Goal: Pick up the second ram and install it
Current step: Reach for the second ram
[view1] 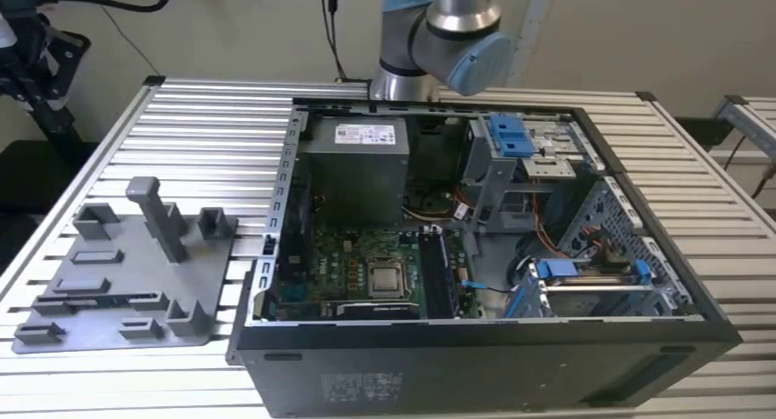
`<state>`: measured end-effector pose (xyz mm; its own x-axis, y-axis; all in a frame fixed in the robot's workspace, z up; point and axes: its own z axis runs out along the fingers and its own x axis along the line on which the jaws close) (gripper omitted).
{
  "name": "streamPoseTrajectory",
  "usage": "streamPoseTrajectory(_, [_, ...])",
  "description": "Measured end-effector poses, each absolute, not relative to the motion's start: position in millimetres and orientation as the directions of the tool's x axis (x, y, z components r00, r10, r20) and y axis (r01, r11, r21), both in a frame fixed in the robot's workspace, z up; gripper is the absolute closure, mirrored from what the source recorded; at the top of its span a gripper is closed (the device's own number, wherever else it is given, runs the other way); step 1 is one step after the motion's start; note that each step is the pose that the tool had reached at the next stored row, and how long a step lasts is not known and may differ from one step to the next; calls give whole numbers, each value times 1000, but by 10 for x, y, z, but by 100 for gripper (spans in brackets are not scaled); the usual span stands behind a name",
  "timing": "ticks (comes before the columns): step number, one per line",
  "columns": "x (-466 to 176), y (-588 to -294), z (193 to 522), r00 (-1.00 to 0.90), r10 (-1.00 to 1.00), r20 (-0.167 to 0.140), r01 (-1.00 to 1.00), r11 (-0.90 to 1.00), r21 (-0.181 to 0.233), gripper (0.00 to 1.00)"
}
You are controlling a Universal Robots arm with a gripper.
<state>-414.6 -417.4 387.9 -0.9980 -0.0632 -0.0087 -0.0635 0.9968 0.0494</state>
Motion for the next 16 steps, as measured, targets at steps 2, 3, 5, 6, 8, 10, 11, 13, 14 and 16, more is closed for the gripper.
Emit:
streamPoseTrajectory(2, [-4146,-4239,3877,-998,-63,-9,-63,997,49,89])
streamPoseTrajectory(3, [-4146,-4272,3877,-998,-63,-9,-63,997,49,89])
streamPoseTrajectory(5, [-4146,-4336,3875,-998,-63,-9,-63,997,49,89])
streamPoseTrajectory(6, [-4146,-4372,3873,-998,-63,-9,-63,997,49,89])
streamPoseTrajectory(8, [-4147,-4433,3871,-998,-62,-9,-63,997,49,89])
streamPoseTrajectory(10, [-4149,-4493,3868,-998,-62,-9,-63,997,49,89])
streamPoseTrajectory(11, [-4151,-4522,3866,-998,-62,-9,-63,997,49,89])
streamPoseTrajectory(13, [-4154,-4586,3863,-998,-62,-9,-62,997,49,89])
streamPoseTrajectory(14, [-4155,-4615,3862,-998,-62,-9,-62,997,49,89])
streamPoseTrajectory(16, [-4158,-4676,3859,-998,-62,-9,-62,997,49,89])
